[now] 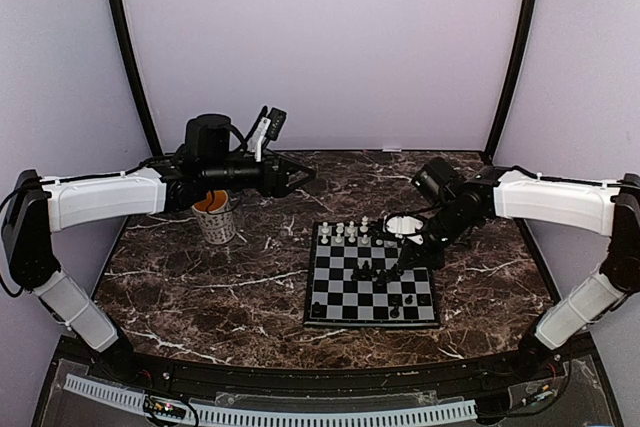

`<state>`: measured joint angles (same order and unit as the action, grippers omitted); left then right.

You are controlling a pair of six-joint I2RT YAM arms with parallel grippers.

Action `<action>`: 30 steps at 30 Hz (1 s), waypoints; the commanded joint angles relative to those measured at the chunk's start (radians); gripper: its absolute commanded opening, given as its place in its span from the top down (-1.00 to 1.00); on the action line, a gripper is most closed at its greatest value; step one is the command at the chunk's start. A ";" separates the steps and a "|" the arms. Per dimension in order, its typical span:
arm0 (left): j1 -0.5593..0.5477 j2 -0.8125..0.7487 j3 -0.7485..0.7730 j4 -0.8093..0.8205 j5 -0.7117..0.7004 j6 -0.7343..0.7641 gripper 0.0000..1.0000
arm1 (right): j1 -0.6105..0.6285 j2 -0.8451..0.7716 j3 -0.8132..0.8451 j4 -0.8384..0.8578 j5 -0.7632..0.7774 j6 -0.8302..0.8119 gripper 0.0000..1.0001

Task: Set up the chess pieces on the board
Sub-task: Pick up the rook from the chessboard, then place the rook at a8.

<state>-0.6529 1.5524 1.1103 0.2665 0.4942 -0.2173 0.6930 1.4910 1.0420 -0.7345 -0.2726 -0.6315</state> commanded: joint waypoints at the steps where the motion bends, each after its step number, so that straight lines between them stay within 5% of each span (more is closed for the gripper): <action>1: -0.001 0.000 0.027 0.002 0.018 -0.001 -0.31 | 0.008 -0.053 -0.041 -0.027 -0.020 0.010 0.80; 11: -0.002 0.009 0.031 -0.004 0.019 0.007 -0.31 | 0.045 -0.245 -0.151 -0.113 -0.060 -0.027 0.76; 30: -0.003 0.026 0.029 -0.007 0.008 0.011 -0.31 | 0.131 -0.288 -0.351 -0.003 0.117 -0.007 0.77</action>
<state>-0.6529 1.5772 1.1122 0.2588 0.4969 -0.2161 0.8185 1.2205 0.7048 -0.7929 -0.1993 -0.6540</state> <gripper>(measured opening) 0.653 0.116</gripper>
